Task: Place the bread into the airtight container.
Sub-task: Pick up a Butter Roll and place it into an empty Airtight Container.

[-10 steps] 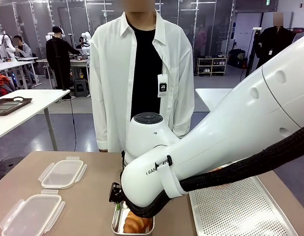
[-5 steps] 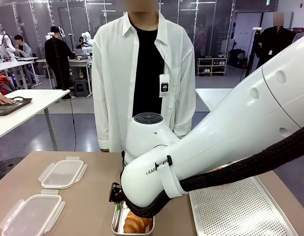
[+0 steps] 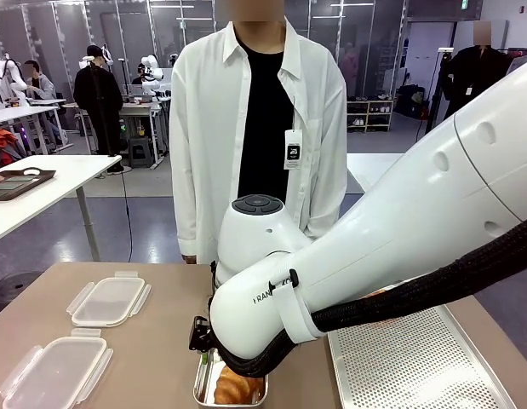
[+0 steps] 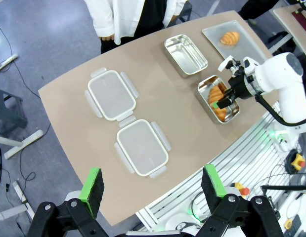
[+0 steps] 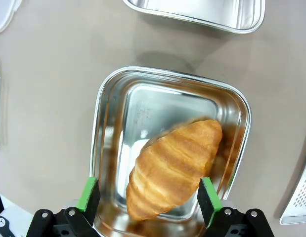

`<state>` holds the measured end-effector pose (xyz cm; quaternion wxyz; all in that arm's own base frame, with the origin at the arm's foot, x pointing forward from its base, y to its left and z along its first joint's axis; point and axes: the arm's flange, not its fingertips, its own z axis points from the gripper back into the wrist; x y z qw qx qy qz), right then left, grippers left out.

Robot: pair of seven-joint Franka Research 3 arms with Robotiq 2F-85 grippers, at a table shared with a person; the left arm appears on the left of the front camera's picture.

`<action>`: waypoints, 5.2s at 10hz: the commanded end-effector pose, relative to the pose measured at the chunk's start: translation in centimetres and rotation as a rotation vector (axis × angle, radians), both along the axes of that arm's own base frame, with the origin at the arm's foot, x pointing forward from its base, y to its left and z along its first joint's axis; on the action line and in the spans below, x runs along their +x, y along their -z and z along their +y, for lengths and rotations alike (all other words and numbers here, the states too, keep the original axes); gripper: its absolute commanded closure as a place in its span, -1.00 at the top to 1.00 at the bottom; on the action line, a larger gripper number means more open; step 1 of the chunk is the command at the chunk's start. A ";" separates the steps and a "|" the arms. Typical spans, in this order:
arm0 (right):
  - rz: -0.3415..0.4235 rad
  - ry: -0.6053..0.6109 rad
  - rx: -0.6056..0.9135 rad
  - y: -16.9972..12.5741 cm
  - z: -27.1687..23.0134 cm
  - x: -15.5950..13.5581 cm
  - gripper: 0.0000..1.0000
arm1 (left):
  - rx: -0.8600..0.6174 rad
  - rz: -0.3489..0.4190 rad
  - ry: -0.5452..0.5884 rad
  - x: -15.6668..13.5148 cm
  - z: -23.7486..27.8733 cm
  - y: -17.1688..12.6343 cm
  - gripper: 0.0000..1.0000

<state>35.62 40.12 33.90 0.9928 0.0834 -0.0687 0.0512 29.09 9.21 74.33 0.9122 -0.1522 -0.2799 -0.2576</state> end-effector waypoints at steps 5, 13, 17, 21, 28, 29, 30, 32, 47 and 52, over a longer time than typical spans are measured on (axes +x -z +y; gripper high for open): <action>0.030 -0.076 0.014 -5.9 -1.3 1.1 1.00 | 0.016 -0.004 0.013 -0.1 0.1 -0.2 1.00; -0.139 -0.214 -0.050 -22.5 -17.9 2.0 1.00 | 0.016 -0.004 0.013 -0.1 0.1 -0.2 1.00; -0.177 -0.372 -0.030 -21.5 -25.4 9.6 1.00 | 0.016 -0.004 0.013 -0.1 0.1 -0.2 1.00; -0.078 -0.502 0.121 -19.8 -29.9 12.9 1.00 | 0.016 -0.004 0.013 -0.1 0.1 -0.2 1.00; -0.417 0.038 0.491 -20.8 -60.7 -4.8 1.00 | 0.016 -0.004 0.013 -0.1 0.1 -0.2 1.00; -0.404 0.131 0.466 -19.9 -62.6 -6.8 1.00 | 0.016 -0.004 0.013 -0.1 0.1 -0.2 1.00; -0.379 0.195 0.433 -19.2 -63.2 -8.0 1.00 | 0.016 -0.004 0.013 -0.1 0.1 -0.2 1.00; -0.290 0.290 0.310 -18.1 -61.9 -8.2 1.00 | 0.016 -0.004 0.013 -0.1 0.1 -0.2 1.00; -0.325 0.268 0.322 -17.8 -63.6 -8.1 1.00 | 0.016 -0.004 0.013 -0.1 0.1 -0.2 1.00; -0.325 0.268 0.322 -17.8 -63.6 -8.1 1.00 | 0.016 -0.004 0.013 -0.1 0.1 -0.2 1.00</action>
